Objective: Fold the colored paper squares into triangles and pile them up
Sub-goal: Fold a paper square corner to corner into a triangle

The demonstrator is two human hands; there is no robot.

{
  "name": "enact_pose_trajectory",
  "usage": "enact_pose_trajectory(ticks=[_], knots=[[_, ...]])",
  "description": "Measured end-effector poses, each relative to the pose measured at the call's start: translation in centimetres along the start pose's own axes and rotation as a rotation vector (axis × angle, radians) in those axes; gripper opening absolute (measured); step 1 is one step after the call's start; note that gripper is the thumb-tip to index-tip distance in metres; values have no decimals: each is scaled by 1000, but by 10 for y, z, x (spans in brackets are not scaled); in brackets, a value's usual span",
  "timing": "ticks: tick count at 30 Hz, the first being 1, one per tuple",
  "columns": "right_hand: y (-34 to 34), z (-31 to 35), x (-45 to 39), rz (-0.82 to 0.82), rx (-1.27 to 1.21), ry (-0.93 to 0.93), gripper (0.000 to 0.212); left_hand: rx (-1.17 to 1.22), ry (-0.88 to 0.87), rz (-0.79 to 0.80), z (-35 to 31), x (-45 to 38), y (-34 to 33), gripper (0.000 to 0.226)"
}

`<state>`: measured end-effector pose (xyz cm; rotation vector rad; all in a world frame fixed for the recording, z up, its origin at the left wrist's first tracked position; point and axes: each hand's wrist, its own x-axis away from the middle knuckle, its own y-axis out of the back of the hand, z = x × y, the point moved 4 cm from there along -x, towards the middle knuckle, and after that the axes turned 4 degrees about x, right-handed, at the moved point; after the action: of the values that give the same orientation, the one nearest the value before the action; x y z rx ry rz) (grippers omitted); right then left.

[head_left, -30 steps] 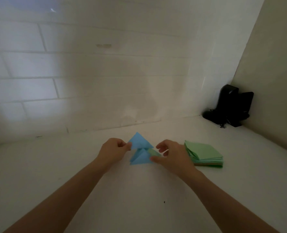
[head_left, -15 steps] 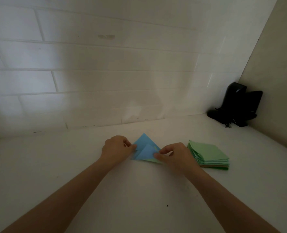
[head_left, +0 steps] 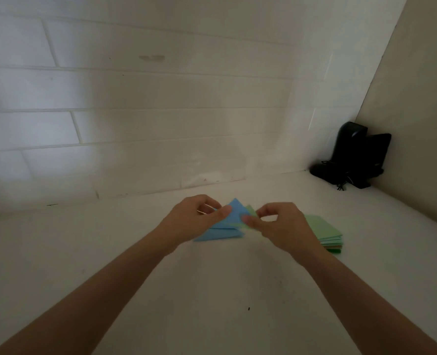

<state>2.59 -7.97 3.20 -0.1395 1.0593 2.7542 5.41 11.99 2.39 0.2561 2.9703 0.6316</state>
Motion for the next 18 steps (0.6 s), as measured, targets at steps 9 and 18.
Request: enact_pose_trajectory(ticks=[9,18], knots=[[-37,4,-15,110,-524,-118,7,124,19,-157,18,-22,13,7],[-24,-3,-44,-114,-196,4,28,-280,66,-158,41,-44,6,17]])
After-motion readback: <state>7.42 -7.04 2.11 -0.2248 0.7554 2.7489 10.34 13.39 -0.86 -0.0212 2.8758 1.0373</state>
